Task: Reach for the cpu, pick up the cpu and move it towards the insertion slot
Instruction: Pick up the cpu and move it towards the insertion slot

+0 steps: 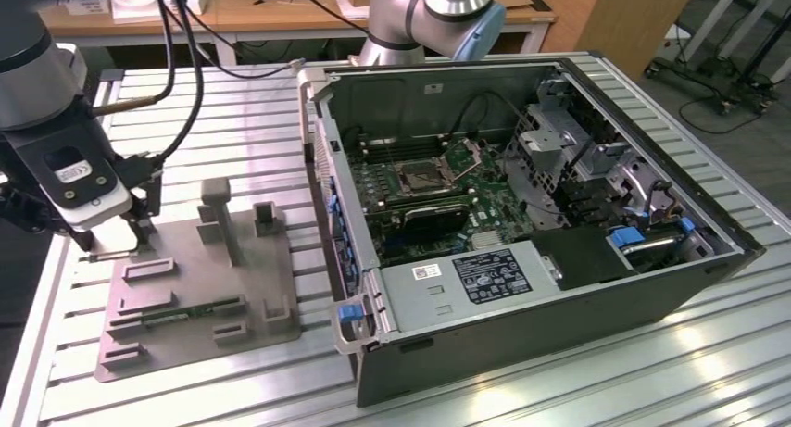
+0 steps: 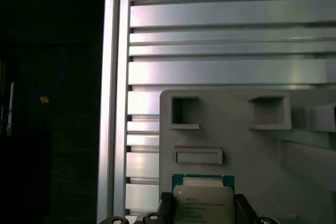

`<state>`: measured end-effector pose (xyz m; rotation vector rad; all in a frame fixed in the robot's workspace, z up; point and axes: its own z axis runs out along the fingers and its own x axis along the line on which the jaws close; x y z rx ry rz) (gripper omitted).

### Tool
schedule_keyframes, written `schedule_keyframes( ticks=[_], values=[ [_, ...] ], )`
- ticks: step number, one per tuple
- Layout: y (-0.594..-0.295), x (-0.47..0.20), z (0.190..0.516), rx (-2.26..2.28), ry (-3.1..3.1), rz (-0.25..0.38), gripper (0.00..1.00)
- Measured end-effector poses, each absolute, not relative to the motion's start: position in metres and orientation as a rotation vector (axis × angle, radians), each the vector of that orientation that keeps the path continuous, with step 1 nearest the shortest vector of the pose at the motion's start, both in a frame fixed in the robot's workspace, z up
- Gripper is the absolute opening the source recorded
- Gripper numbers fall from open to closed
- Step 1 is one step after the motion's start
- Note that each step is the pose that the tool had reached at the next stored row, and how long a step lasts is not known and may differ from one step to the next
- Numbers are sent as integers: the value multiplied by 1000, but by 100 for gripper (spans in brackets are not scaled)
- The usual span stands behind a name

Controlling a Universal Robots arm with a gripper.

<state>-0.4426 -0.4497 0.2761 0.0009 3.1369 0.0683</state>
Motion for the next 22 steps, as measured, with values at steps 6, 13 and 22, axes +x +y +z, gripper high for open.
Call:
schedule_keyframes(
  ticks=[6,13,22],
  values=[
    [-450,-443,278,1,3137,68,54],
    [-450,-443,280,1,3137,68,54],
    [-450,-443,281,1,3137,68,54]
  ],
)
